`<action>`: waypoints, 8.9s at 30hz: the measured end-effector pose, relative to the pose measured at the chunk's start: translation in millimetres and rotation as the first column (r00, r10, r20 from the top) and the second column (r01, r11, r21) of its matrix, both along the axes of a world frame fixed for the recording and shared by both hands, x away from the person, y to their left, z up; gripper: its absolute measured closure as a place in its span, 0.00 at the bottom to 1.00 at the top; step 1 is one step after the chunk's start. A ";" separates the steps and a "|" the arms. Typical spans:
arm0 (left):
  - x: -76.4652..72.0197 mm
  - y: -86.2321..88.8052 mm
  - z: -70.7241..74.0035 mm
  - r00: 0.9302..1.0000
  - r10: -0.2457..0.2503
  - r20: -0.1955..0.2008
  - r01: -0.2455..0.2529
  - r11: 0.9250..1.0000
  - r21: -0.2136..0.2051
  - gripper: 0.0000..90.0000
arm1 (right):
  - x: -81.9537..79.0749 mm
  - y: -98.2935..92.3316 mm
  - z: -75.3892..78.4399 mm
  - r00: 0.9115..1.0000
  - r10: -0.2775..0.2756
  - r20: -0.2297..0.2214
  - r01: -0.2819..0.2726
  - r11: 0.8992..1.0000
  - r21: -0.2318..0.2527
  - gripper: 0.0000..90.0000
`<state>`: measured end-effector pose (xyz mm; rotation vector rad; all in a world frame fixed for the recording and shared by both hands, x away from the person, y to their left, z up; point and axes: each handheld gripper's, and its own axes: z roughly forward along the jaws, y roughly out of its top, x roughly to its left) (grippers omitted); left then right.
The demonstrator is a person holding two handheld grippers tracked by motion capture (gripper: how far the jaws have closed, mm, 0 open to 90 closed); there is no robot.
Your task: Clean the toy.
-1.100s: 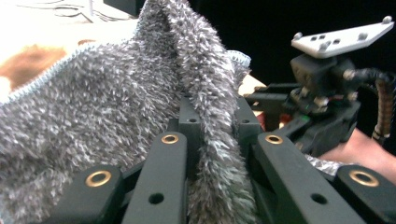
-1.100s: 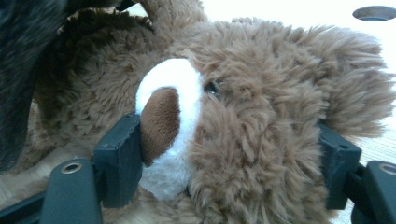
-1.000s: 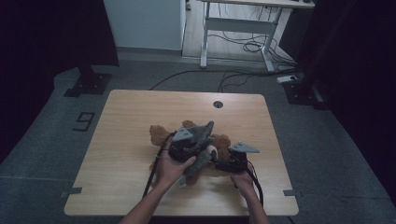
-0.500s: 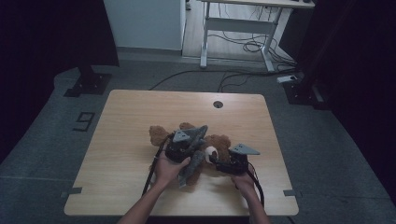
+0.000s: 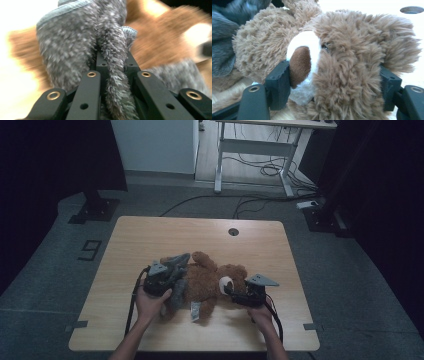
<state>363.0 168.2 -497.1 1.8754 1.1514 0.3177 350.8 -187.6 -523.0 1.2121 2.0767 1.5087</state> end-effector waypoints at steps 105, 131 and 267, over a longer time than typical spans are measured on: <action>29.0 -46.2 46.6 0.997 -0.080 0.011 0.079 0.991 0.105 0.88 | -4.9 0.6 -3.2 1.000 -0.018 -0.001 0.018 1.000 0.009 0.31; 44.2 -131.7 48.6 0.980 -0.199 -0.011 0.197 0.961 0.196 0.88 | -3.4 -0.8 -3.2 1.000 -0.017 -0.012 0.017 0.999 0.029 0.31; 15.8 -228.9 53.4 0.939 -0.343 -0.001 0.337 0.920 0.200 0.87 | -13.6 -8.8 -10.3 0.999 0.040 -0.003 -0.041 0.999 -0.011 0.26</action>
